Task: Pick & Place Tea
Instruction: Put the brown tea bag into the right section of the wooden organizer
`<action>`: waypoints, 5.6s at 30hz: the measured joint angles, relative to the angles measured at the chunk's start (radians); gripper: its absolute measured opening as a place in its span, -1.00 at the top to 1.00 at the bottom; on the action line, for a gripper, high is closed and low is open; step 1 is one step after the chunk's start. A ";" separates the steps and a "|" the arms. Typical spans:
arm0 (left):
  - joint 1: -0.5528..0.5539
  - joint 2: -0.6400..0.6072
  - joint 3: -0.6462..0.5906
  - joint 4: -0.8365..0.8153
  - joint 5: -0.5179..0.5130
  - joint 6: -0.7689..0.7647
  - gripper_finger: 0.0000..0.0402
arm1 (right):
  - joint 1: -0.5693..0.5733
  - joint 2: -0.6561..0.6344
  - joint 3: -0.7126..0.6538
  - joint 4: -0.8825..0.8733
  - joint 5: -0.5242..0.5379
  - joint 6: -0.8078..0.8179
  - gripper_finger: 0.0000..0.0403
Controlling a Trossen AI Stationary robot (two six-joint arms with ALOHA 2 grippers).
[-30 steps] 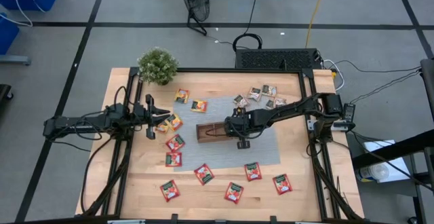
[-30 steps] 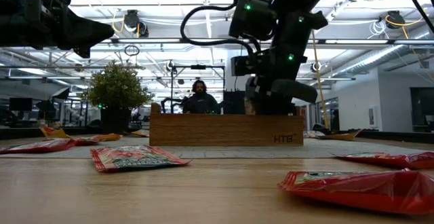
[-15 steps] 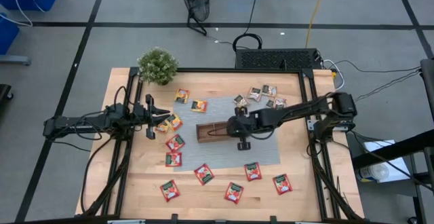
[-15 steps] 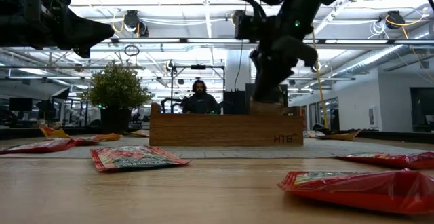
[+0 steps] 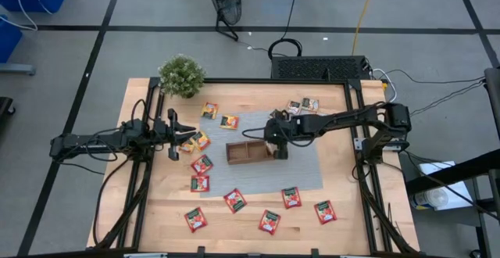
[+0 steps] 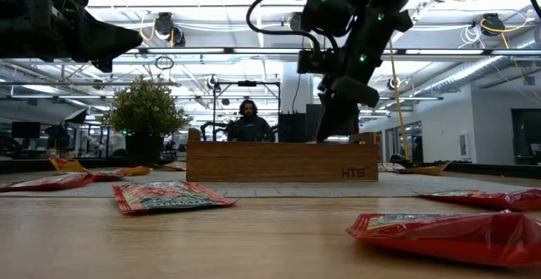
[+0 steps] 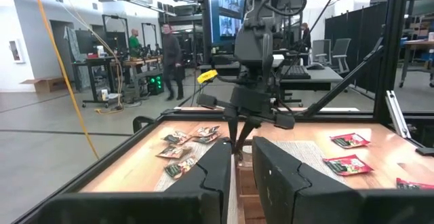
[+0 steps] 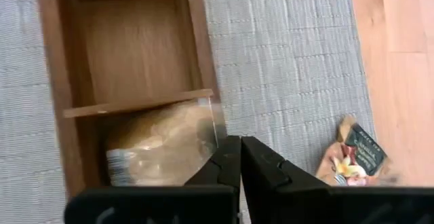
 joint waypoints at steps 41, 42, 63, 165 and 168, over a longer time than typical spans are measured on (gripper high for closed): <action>0.000 0.000 0.000 0.000 0.000 0.000 0.67 | 0.074 0.074 0.000 -0.061 0.007 0.104 1.00; 0.000 0.000 0.000 0.000 0.000 0.000 0.67 | 0.078 0.074 -0.001 -0.061 0.032 0.103 1.00; 0.000 0.000 0.000 0.000 0.000 0.000 0.67 | 0.152 0.066 -0.001 0.015 0.141 0.060 1.00; 0.000 0.000 0.000 0.001 0.000 0.000 0.67 | -0.912 -0.248 -0.294 -0.038 -0.245 0.289 -0.08; 0.000 0.000 0.000 0.000 0.000 0.000 0.67 | -0.910 -0.185 -0.294 -0.027 -0.255 0.290 -0.14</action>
